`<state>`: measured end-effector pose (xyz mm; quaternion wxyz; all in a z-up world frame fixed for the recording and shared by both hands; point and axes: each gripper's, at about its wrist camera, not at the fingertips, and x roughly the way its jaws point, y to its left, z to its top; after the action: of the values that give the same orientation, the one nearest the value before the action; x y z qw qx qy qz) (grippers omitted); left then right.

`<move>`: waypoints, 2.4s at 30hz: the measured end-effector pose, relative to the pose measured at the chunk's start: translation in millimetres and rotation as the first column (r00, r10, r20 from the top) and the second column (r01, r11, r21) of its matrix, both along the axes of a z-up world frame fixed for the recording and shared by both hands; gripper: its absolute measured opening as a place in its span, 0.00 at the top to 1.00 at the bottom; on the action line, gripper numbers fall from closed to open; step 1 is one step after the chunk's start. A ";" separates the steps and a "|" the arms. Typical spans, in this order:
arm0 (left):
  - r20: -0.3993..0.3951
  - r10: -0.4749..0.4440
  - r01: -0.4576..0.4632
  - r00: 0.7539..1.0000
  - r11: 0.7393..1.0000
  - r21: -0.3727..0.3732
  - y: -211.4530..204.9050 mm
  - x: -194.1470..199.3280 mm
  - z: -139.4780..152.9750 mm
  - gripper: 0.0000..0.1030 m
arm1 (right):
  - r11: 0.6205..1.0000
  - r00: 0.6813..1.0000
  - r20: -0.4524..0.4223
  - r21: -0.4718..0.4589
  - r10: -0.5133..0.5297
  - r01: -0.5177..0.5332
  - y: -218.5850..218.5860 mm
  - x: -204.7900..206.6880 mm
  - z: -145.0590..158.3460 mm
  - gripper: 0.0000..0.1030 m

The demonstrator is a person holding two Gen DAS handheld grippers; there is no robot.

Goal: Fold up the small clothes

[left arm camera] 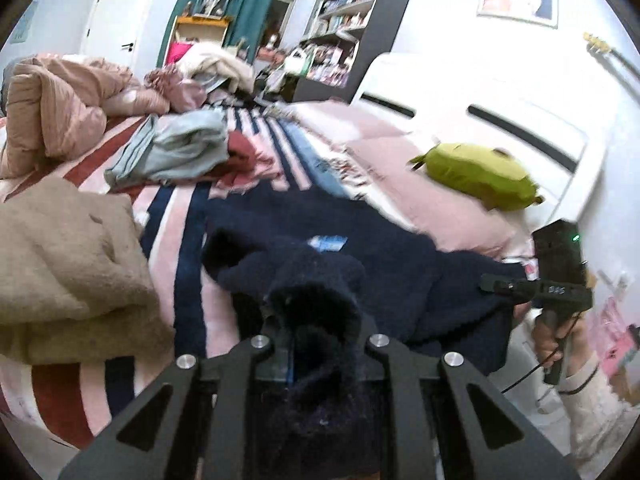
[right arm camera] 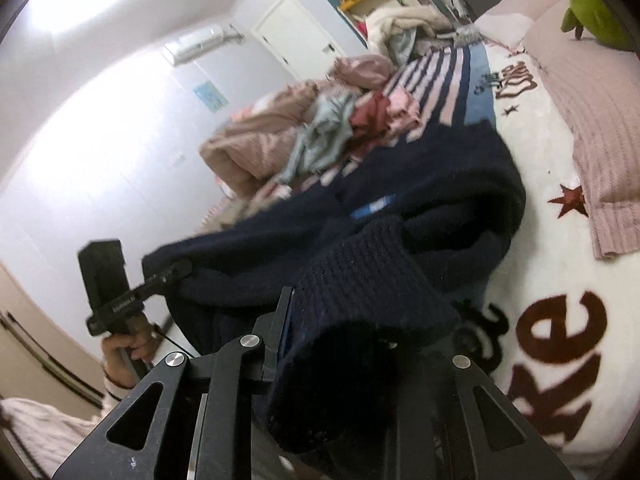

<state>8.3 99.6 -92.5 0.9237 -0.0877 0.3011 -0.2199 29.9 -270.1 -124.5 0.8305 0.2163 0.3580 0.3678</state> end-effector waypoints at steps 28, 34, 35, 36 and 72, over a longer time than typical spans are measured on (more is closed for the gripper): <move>-0.257 0.169 -0.128 0.952 0.977 0.169 7.7 211.8 -80.5 0.79 | 0.975 0.970 -0.212 -0.208 -0.121 0.076 0.0 193.8 -40.1 0.78; -0.246 0.127 -0.099 0.961 0.987 0.125 12.6 188.1 -64.0 0.10 | 0.980 0.978 -0.205 -0.200 -0.040 -0.002 -5.8 168.4 -22.0 0.23; -0.236 0.101 -0.075 0.966 0.990 0.119 12.9 179.7 -60.0 0.07 | 0.974 0.981 -0.193 -0.225 -0.037 -0.008 -7.6 161.4 -17.9 0.20; -0.233 0.074 -0.049 0.970 0.993 0.108 12.9 171.2 -57.0 0.07 | 0.969 0.982 -0.186 -0.248 -0.033 -0.014 -10.2 155.4 -15.5 0.19; -0.033 0.035 -0.033 0.999 0.997 0.065 -22.3 80.5 7.3 0.93 | 0.993 0.991 0.130 -0.104 -0.042 0.056 -5.5 77.2 35.3 0.95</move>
<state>88.8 77.3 -85.2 0.9245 -0.0668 0.3222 -0.1927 107.1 -275.7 -89.2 0.8709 0.1560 0.3180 0.3407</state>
